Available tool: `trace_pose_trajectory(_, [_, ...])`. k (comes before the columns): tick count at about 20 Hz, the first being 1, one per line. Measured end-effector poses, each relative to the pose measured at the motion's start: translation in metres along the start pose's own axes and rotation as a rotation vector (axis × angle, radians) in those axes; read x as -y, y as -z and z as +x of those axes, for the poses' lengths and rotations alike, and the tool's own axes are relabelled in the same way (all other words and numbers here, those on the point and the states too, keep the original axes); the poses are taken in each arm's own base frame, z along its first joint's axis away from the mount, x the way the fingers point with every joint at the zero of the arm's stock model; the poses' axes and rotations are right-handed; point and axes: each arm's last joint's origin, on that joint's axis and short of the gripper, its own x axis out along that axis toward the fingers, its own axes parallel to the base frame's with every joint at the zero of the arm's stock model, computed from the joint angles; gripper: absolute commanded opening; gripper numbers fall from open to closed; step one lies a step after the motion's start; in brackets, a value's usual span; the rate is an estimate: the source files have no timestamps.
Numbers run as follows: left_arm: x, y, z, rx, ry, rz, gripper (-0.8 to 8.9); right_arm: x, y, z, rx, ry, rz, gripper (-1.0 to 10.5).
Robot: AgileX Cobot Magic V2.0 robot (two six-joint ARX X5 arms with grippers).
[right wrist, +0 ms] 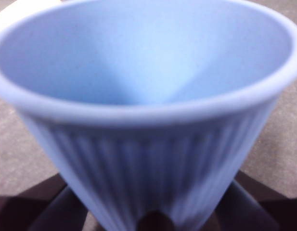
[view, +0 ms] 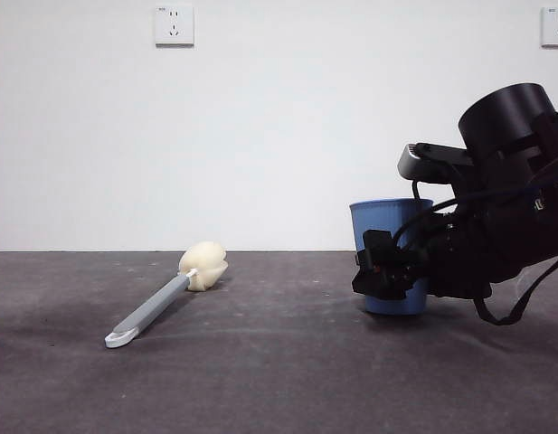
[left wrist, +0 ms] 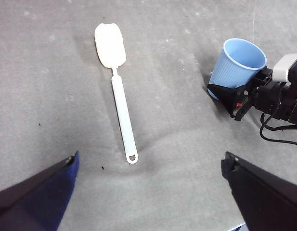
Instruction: Pick up the cup brush,pick up the cup,insert the brush into the cup,clean the cup,put the cup brush back,put the cup back to the fixed position on the table
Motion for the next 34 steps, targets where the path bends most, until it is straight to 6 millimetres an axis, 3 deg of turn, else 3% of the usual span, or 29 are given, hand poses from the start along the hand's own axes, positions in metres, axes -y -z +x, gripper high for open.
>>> trace_pose_trajectory(3, [0.000,0.000,0.000,-0.004,-0.002,0.001,5.01,0.000,-0.001,0.000,-0.015,0.000,0.005,3.7])
trace_pose_trajectory(7, [0.000,0.001,0.000,-0.005,-0.003,0.001,5.01,0.000,0.000,0.001,-0.058,-0.001,0.014,4.5])
trace_pose_trajectory(14, [-0.001,0.003,0.000,-0.027,-0.012,0.004,5.01,-0.002,0.004,-0.001,-0.097,-0.007,0.002,4.5])
trace_pose_trajectory(19, [-0.001,0.003,0.000,-0.027,-0.012,0.004,5.01,-0.006,-0.005,-0.016,-0.178,-0.016,0.007,4.5])
trace_pose_trajectory(27, [-0.001,0.003,0.000,-0.028,-0.012,0.004,5.00,-0.011,-0.031,-0.074,-0.339,-0.094,0.064,4.5])
trace_pose_trajectory(34, [-0.001,0.004,0.000,-0.038,-0.014,0.044,4.99,-0.020,-0.071,-0.176,-0.320,-0.313,0.097,4.4])
